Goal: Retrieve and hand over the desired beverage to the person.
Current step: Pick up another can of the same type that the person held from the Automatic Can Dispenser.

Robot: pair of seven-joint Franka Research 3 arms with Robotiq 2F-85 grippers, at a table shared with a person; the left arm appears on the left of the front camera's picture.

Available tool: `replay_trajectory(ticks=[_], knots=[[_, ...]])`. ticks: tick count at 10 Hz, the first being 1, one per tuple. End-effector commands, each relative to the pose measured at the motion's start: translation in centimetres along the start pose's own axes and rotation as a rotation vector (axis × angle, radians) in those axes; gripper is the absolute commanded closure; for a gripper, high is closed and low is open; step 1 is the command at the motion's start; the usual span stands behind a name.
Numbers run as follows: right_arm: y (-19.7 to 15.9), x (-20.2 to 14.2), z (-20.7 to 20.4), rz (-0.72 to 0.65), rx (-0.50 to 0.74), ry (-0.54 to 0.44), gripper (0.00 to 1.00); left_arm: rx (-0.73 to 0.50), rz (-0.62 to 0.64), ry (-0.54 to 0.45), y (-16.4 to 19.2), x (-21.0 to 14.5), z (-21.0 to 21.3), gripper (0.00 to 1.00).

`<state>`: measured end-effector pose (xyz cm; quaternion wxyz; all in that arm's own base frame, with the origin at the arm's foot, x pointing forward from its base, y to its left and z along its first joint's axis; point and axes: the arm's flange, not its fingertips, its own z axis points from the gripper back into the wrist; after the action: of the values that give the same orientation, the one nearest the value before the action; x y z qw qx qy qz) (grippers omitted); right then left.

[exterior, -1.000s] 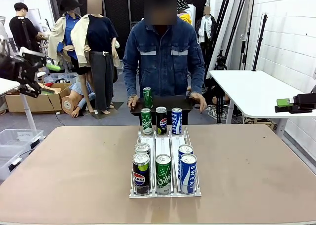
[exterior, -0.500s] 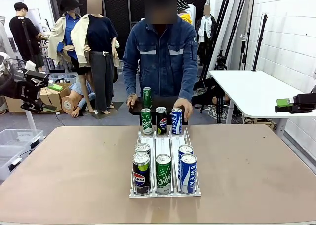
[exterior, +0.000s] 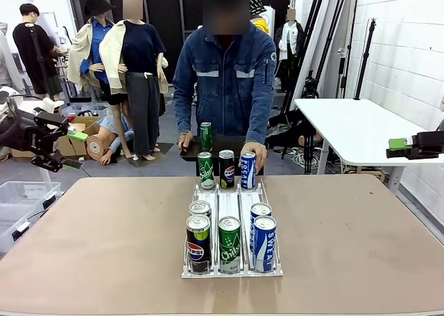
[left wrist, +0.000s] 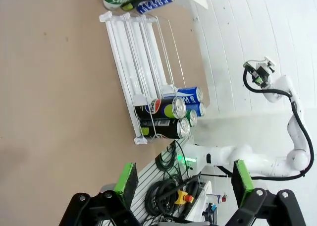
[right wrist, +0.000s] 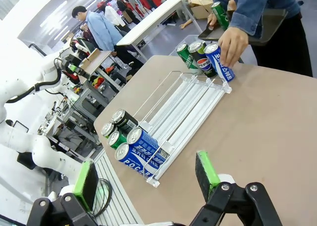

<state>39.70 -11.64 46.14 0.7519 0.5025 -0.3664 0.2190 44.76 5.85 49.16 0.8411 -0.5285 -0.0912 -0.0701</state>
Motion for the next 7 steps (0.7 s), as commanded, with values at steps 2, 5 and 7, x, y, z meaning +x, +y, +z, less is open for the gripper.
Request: replay_trajectory(ticks=[2,5,7], knots=[[0.10,-0.04,0.02,-0.002,0.006,0.006,0.00,-0.008,-0.020,0.057,0.98,-0.41,0.50,0.00],[0.10,-0.04,0.02,-0.002,0.006,0.006,0.00,-0.007,-0.010,0.018,0.08,-0.20,-0.13,0.00],[0.10,-0.04,0.02,-0.002,0.006,0.006,0.00,-0.007,-0.010,0.018,0.08,-0.20,-0.13,0.00]])
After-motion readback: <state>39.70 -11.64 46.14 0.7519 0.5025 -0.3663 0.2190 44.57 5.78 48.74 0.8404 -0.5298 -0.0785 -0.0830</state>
